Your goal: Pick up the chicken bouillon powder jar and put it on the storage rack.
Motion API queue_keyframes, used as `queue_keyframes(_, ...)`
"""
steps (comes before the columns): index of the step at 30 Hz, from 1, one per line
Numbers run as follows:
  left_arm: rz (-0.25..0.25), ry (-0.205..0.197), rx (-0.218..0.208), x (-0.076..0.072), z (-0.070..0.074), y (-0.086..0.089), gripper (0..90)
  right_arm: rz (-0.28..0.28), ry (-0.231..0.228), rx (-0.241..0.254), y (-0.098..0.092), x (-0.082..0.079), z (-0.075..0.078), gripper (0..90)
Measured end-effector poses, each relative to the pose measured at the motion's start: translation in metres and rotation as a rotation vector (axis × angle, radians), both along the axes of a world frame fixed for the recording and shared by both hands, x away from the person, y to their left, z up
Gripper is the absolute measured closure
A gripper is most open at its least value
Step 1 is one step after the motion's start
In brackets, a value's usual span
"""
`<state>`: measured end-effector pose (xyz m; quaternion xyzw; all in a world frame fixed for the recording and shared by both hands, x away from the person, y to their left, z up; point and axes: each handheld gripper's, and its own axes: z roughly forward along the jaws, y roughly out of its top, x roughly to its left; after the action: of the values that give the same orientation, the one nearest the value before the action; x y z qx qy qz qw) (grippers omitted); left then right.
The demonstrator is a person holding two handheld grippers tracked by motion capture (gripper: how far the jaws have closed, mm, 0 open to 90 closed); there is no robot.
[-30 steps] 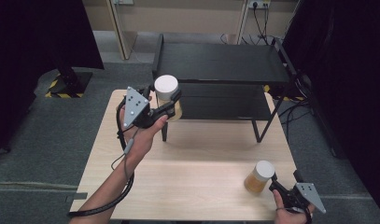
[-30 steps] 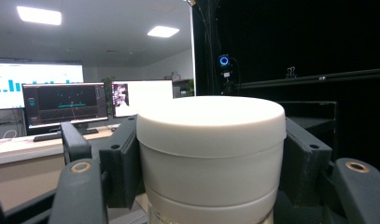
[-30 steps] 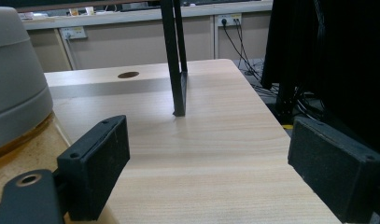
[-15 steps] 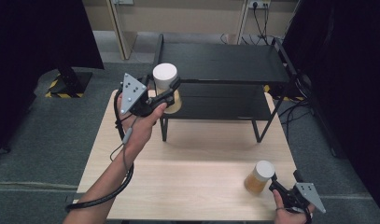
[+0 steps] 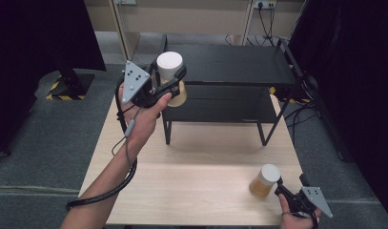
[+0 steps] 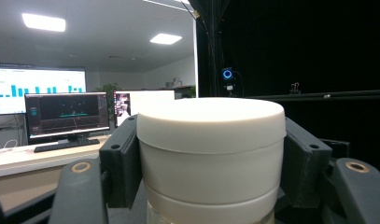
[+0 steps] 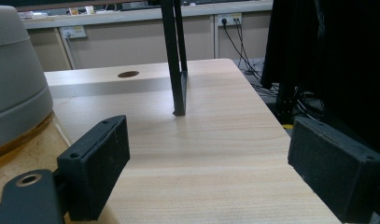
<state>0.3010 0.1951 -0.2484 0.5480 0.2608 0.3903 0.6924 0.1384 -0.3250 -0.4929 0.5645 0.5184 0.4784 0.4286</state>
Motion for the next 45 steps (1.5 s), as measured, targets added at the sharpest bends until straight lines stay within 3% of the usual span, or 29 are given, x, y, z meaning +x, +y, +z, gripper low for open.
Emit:
queue_keyframes(18, 0.014, -0.013, -0.01, 0.01, 0.024, -0.009, 33.7, 0.002, -0.001, 0.007, -0.001, 0.0, 0.0, 12.9)
queue_keyframes(33, 0.053, -0.014, 0.014, 0.029, 0.043, -0.02, 33.7, 0.004, 0.0, 0.008, -0.001, 0.0, 0.0, 12.9)
queue_keyframes(45, 0.104, 0.029, 0.031, 0.049, 0.053, -0.029, 33.6, 0.007, 0.0, 0.008, -0.002, 0.0, 0.0, 12.9)
